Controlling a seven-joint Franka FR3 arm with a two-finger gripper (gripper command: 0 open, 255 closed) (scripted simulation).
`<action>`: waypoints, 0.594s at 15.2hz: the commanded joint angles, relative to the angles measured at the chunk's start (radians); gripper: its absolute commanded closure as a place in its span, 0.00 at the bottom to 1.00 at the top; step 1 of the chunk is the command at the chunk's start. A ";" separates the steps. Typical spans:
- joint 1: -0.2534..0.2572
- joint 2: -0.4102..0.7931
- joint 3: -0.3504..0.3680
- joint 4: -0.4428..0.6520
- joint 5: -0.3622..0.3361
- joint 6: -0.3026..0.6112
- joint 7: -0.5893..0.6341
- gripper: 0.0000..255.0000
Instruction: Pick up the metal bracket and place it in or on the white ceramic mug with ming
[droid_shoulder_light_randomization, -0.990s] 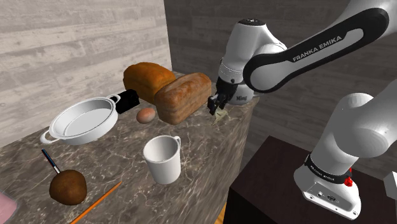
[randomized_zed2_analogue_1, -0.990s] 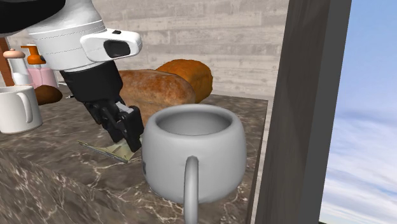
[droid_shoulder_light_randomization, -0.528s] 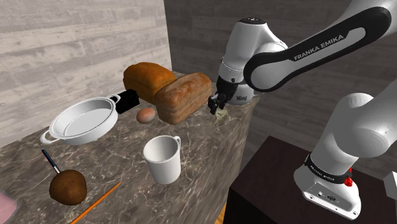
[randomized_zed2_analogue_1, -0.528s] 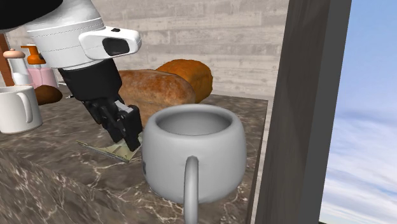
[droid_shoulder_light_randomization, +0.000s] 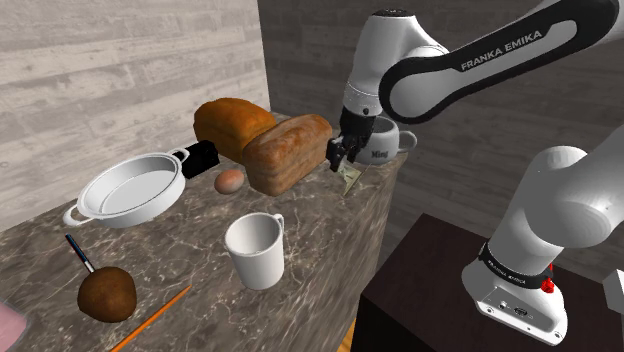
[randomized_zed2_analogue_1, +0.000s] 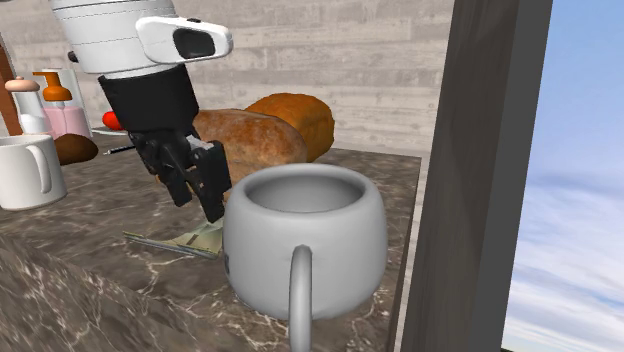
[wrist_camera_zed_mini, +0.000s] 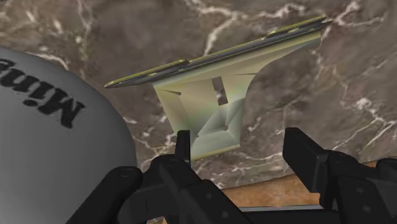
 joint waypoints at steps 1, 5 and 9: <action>0.004 0.116 -0.088 0.149 0.039 -0.171 -0.115 0.00; -0.002 0.199 -0.116 0.207 0.063 -0.216 -0.166 0.00; -0.001 0.224 -0.109 0.174 0.067 -0.159 -0.168 0.00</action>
